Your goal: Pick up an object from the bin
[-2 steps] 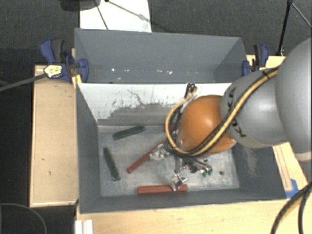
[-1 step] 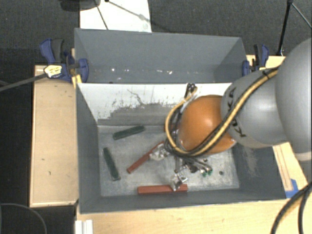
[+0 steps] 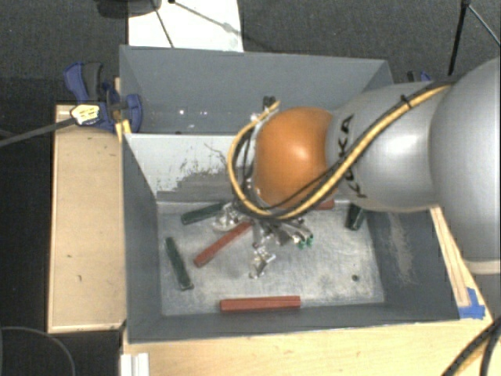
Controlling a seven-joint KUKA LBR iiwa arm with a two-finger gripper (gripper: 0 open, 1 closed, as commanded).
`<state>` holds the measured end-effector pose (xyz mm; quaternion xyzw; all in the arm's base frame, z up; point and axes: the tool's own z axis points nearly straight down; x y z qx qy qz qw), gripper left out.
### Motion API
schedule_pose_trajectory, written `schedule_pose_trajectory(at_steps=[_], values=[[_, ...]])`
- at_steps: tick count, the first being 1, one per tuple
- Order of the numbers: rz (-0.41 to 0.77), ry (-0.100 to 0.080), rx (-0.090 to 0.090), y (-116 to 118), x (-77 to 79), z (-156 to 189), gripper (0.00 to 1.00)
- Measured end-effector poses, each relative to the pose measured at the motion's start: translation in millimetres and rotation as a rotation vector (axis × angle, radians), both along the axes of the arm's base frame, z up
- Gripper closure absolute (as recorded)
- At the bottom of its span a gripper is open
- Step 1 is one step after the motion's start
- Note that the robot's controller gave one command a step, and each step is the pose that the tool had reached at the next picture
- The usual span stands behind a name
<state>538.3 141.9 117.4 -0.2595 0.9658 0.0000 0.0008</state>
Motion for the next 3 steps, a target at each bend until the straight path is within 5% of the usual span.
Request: schedule_pose_trajectory(at_steps=[1, 2, 3], values=[[0.163, -0.001, 0.001, 13, 40.6, -44, 1.0], [0.162, -0.001, 0.001, 13, 40.6, -44, 1.0], [0.131, -0.003, 0.002, 32, 42.2, 103, 1.0]])
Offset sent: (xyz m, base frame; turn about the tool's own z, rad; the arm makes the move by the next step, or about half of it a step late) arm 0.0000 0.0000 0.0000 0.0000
